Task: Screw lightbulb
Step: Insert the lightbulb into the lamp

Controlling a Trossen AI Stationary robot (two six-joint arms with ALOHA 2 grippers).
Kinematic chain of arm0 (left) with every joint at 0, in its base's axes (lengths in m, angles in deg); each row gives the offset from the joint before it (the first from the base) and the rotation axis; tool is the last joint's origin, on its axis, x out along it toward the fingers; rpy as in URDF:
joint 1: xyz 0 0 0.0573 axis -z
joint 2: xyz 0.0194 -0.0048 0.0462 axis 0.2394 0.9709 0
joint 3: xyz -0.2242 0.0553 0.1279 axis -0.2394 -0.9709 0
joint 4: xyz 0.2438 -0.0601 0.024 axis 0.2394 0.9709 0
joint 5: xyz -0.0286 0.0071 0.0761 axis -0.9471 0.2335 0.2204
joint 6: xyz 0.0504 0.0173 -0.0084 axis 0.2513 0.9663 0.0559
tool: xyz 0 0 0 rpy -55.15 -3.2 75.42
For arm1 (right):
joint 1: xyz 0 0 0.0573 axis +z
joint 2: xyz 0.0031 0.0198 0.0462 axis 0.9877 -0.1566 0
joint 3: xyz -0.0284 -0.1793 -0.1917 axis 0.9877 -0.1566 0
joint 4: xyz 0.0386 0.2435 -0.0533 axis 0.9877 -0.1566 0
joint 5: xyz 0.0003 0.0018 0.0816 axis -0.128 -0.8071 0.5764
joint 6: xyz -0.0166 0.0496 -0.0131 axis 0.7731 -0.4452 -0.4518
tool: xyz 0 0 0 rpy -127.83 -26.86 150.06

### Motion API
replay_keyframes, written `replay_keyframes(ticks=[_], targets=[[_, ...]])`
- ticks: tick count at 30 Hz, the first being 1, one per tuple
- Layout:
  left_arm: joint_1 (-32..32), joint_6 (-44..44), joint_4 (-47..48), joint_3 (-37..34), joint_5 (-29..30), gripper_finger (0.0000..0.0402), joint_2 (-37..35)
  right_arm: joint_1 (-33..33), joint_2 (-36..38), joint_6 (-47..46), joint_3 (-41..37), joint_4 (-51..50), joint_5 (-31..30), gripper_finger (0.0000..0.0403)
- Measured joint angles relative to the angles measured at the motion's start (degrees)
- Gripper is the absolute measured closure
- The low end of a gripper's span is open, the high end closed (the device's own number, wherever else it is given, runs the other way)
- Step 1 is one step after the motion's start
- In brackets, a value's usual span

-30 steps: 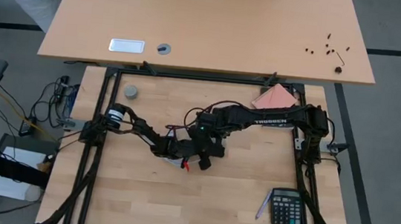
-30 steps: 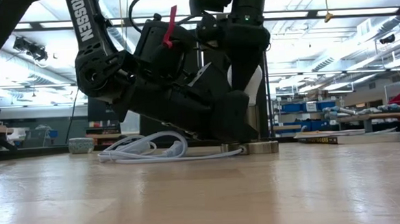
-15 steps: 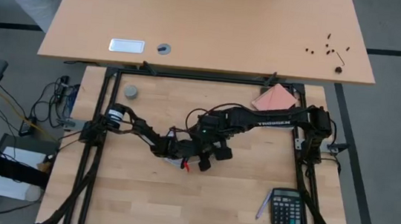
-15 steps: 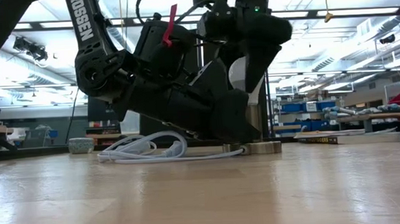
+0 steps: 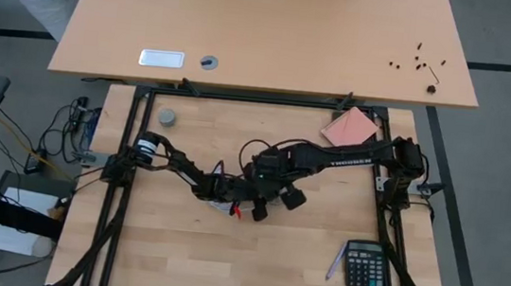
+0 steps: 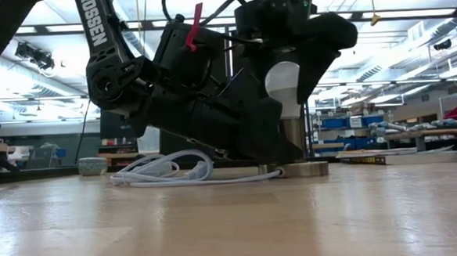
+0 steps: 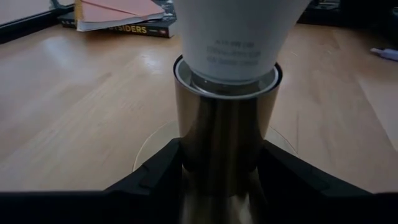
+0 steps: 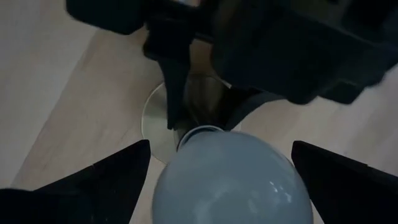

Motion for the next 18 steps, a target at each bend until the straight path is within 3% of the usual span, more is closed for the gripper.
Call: replay_keyframes(ticks=[10, 18], targets=[[-0.1, 3.5, 0.0, 0.1, -7.3, 0.0208, 0.0, 1.5, 0.0, 11.6, -0.1, -1.3, -0.2, 0.0015], [-0.3, 6.2, 0.0, 0.1, -12.4, 0.0208, 0.0, 1.5, 0.0, 12.5, -0.1, -1.6, -0.2, 0.0027]])
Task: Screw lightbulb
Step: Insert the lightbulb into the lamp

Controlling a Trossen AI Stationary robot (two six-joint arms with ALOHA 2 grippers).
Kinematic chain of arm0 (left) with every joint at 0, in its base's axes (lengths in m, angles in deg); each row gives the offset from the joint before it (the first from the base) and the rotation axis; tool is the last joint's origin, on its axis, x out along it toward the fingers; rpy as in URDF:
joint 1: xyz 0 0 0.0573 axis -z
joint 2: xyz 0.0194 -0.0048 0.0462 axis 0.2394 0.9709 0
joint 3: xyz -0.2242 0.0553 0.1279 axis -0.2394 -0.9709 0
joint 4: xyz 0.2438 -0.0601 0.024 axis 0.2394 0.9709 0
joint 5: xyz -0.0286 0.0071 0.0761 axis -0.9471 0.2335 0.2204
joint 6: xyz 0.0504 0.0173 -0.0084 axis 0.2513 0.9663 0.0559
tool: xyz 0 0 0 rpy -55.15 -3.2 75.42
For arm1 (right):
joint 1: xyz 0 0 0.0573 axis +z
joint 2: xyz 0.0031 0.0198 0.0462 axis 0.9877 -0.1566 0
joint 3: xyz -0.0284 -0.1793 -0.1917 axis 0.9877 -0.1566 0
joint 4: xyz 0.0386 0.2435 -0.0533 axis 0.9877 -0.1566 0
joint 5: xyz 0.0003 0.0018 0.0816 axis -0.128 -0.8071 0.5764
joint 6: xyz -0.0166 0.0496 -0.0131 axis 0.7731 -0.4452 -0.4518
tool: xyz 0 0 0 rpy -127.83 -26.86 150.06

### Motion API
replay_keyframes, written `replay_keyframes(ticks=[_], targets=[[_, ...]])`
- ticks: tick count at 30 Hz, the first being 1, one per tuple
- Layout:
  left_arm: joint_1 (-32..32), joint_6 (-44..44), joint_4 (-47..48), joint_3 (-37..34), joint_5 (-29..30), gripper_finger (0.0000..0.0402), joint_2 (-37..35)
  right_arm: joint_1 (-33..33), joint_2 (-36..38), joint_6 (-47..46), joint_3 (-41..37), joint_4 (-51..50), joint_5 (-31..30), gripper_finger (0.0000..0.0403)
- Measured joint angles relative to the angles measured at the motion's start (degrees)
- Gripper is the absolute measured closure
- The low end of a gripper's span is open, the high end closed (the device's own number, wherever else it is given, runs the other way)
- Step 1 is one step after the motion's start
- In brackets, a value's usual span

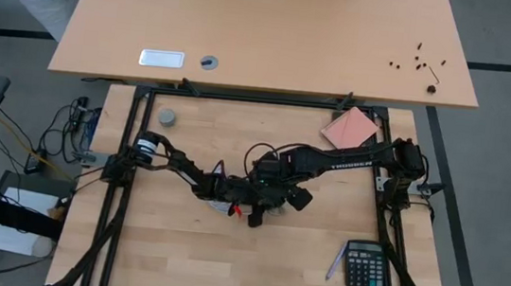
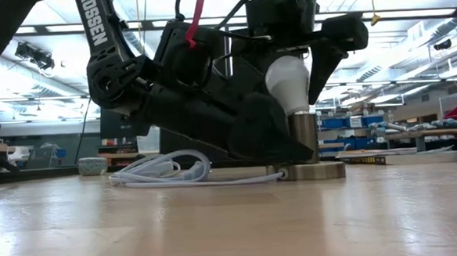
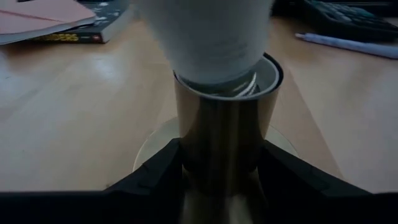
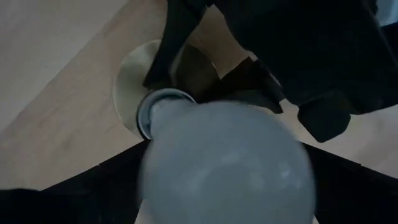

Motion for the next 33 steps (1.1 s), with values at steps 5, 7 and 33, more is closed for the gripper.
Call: replay_keyframes(ticks=[5, 7, 33], targets=[[-0.5, 0.2, 0.1, 0.0, -0.5, 0.0208, 0.0, 0.2, 0.0, 0.5, 0.0, -0.1, 2.5, 0.0026], [-0.5, 0.2, 0.0, 0.0, -0.4, 0.0208, 0.0, 0.2, 0.0, -0.4, 0.0, -0.3, 3.3, 0.0026], [-0.6, -0.2, -0.2, -0.1, 0.1, 0.0208, 0.1, 0.4, 0.0, -13.2, -2.9, 3.6, 4.7, 0.0040]])
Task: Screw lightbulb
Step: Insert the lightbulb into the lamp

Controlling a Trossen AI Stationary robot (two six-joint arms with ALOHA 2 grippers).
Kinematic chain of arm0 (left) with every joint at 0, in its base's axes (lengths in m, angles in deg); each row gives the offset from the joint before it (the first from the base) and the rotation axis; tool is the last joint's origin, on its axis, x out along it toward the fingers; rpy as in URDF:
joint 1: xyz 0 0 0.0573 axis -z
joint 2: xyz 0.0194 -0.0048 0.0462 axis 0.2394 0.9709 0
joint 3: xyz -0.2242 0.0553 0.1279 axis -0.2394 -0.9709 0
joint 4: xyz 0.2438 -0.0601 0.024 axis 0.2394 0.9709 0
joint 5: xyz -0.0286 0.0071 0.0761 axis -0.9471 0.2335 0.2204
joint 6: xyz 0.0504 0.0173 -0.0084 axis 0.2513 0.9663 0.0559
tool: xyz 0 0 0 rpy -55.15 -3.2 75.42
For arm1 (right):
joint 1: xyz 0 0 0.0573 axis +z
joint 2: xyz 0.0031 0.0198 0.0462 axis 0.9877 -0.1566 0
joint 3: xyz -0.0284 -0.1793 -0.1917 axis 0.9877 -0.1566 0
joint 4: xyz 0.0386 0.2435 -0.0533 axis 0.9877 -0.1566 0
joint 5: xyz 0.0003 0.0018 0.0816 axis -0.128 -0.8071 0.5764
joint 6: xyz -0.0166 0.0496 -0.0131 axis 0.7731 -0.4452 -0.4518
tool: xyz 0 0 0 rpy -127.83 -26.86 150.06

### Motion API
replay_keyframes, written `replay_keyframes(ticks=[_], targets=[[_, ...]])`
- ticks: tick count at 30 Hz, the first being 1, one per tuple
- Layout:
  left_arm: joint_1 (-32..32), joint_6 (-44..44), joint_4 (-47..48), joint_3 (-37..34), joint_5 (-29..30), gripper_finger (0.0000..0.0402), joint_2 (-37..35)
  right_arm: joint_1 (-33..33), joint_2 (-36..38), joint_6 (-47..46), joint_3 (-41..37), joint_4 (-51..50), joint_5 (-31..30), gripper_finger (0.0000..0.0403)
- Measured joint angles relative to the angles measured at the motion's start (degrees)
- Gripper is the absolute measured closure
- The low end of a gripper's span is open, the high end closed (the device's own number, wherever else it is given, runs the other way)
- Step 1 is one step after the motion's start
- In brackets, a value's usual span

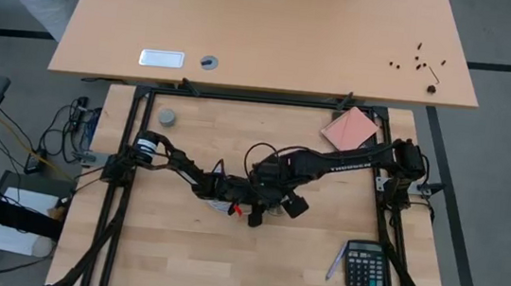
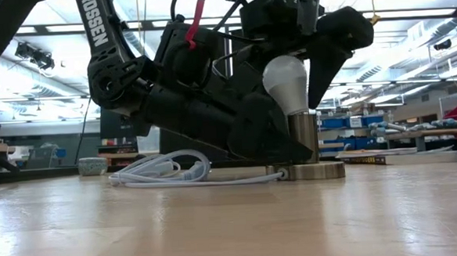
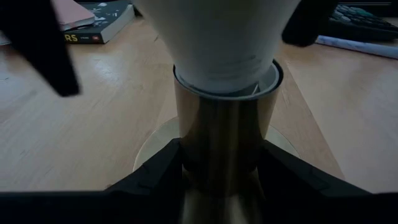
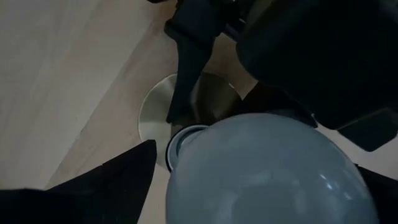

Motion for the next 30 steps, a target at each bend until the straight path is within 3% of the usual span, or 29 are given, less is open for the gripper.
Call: replay_keyframes(ticks=[18, 30], targets=[[0.0, -0.9, 0.0, 0.0, 0.4, 0.0208, 0.0, 0.0, 0.0, -6.7, -0.2, -0.1, -0.3, 0.0147], [0.1, -2.3, 0.0, 0.0, 4.1, 0.0208, 0.1, -0.8, 0.0, -15.3, -0.2, -0.9, -0.7, 0.0140]])
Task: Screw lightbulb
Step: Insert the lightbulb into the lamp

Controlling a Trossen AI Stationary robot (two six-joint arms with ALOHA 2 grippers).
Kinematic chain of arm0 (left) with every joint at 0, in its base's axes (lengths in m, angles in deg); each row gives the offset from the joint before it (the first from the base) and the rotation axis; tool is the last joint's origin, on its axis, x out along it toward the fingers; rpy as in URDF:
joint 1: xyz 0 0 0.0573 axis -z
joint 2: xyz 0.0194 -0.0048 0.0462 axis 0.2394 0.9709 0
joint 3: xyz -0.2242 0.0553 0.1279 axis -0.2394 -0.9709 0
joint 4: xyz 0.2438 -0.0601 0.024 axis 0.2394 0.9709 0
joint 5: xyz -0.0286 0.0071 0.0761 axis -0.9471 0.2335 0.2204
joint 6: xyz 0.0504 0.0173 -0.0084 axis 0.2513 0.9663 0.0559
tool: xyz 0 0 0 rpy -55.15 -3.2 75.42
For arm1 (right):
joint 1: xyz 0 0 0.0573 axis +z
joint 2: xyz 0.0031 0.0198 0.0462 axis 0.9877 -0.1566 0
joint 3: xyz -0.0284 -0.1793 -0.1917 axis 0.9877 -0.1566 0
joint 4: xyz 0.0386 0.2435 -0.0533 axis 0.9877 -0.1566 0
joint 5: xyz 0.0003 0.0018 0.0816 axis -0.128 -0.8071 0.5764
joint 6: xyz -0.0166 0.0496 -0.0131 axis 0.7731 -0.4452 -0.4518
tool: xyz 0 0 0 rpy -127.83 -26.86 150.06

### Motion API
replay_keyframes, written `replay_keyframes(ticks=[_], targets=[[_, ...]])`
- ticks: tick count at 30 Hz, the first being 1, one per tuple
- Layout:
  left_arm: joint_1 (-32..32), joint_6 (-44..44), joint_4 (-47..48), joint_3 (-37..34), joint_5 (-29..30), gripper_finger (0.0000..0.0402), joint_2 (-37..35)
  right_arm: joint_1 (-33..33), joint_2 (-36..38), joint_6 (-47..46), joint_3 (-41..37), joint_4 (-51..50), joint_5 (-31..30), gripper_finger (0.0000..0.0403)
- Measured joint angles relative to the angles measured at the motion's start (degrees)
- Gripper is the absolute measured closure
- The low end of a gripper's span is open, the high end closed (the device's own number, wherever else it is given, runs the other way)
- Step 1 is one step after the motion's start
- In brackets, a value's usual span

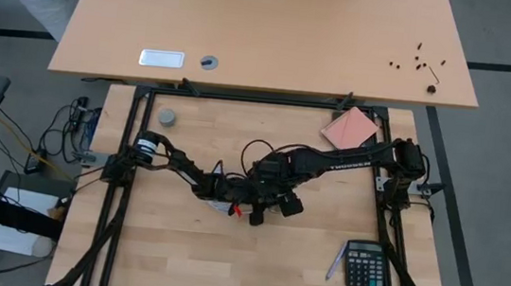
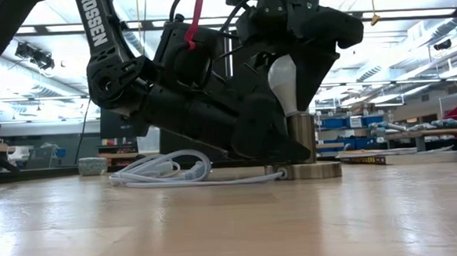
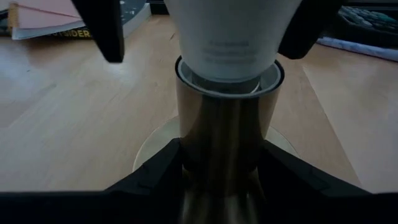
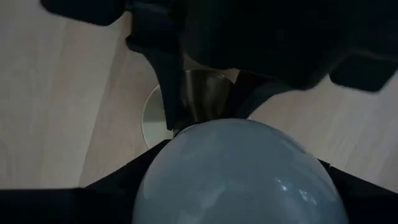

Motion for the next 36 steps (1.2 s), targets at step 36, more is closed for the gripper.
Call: replay_keyframes(ticks=[36], targets=[[1.6, -12.5, -1.5, -0.2, 16.6, 0.0208, 0.1, -3.0, -0.1, -41.2, -0.1, 1.1, -5.5, 0.0136]])
